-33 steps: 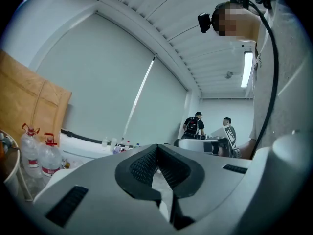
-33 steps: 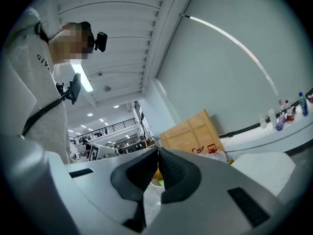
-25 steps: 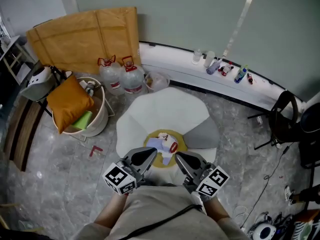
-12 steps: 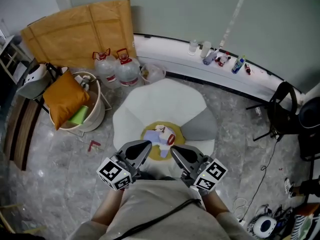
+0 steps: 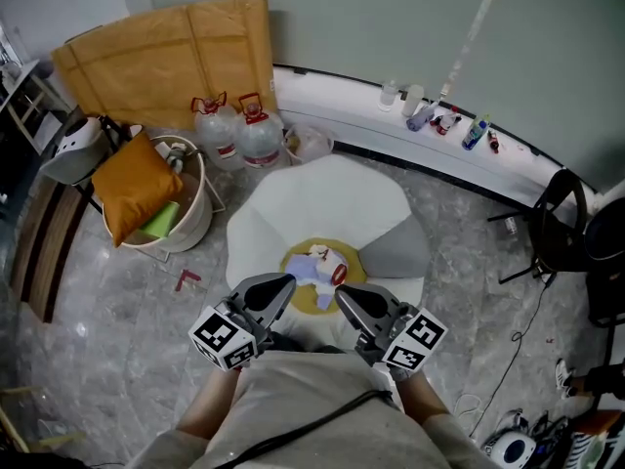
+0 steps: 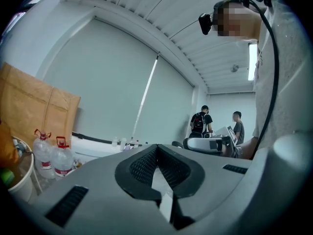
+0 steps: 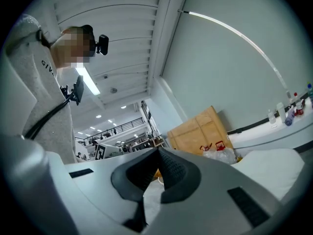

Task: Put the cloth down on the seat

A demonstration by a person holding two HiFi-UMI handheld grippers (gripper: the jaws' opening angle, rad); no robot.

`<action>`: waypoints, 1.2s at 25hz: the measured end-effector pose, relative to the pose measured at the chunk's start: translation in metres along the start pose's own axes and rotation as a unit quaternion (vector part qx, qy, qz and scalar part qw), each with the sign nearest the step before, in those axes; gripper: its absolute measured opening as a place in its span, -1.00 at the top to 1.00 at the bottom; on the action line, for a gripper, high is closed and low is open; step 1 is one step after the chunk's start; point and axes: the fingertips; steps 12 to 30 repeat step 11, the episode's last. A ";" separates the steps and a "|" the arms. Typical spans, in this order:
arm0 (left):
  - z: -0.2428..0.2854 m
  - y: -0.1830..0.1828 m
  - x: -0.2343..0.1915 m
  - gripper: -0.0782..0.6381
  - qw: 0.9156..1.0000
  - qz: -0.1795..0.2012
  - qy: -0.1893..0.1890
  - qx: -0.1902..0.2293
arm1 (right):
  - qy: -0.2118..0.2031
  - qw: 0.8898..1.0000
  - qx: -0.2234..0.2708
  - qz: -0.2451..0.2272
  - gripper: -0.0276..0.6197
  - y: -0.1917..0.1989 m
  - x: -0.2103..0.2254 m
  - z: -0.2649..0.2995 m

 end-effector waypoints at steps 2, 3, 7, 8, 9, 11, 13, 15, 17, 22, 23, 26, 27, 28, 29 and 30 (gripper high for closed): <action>-0.001 0.002 -0.001 0.74 1.000 -0.005 -0.003 -0.004 | 0.001 1.000 -0.003 0.004 0.86 0.003 0.002 0.001; -0.001 0.002 -0.002 0.74 1.000 -0.006 -0.004 -0.006 | 0.001 1.000 -0.004 0.007 0.86 0.004 0.003 0.001; -0.001 0.005 -0.006 0.74 1.000 -0.010 -0.008 -0.009 | 0.002 1.000 -0.007 0.013 0.86 0.008 0.007 0.002; -0.001 0.006 -0.007 0.74 1.000 -0.012 -0.010 -0.008 | 0.001 1.000 -0.009 0.014 0.86 0.010 0.008 0.003; 0.000 0.007 -0.007 0.74 1.000 -0.013 -0.012 -0.007 | 0.000 1.000 -0.012 0.016 0.86 0.011 0.009 0.003; 0.000 0.008 -0.009 0.74 1.000 -0.017 -0.016 -0.006 | -0.002 1.000 -0.017 0.019 0.86 0.013 0.011 0.003; 0.000 0.008 -0.009 0.74 1.000 -0.017 -0.016 -0.006 | -0.002 1.000 -0.017 0.019 0.86 0.013 0.011 0.003; 0.000 0.008 -0.009 0.74 1.000 -0.017 -0.016 -0.006 | -0.002 1.000 -0.017 0.019 0.86 0.013 0.011 0.003; 0.000 0.008 -0.009 0.74 1.000 -0.017 -0.016 -0.006 | -0.002 1.000 -0.017 0.019 0.86 0.013 0.011 0.003; 0.000 0.008 -0.009 0.74 1.000 -0.017 -0.016 -0.006 | -0.002 1.000 -0.017 0.019 0.86 0.013 0.011 0.003; 0.000 0.008 -0.009 0.74 1.000 -0.017 -0.016 -0.006 | -0.002 1.000 -0.017 0.019 0.86 0.013 0.011 0.003; 0.000 0.008 -0.009 0.74 1.000 -0.017 -0.016 -0.006 | -0.002 1.000 -0.017 0.019 0.86 0.013 0.011 0.003; 0.000 0.008 -0.009 0.74 1.000 -0.017 -0.016 -0.006 | -0.002 1.000 -0.017 0.019 0.86 0.013 0.011 0.003; 0.000 0.008 -0.009 0.74 1.000 -0.017 -0.016 -0.006 | -0.002 1.000 -0.017 0.019 0.86 0.013 0.011 0.003; 0.000 0.008 -0.009 0.74 1.000 -0.017 -0.016 -0.006 | -0.002 1.000 -0.017 0.019 0.86 0.013 0.011 0.003; 0.000 0.008 -0.009 0.74 1.000 -0.017 -0.016 -0.006 | -0.002 1.000 -0.017 0.019 0.86 0.013 0.011 0.003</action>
Point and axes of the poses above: the fingertips, and each gripper's own axes: z forward along the fingers, x to its right, y out of its underside, and after that the axes turned 10 degrees about x, right-handed
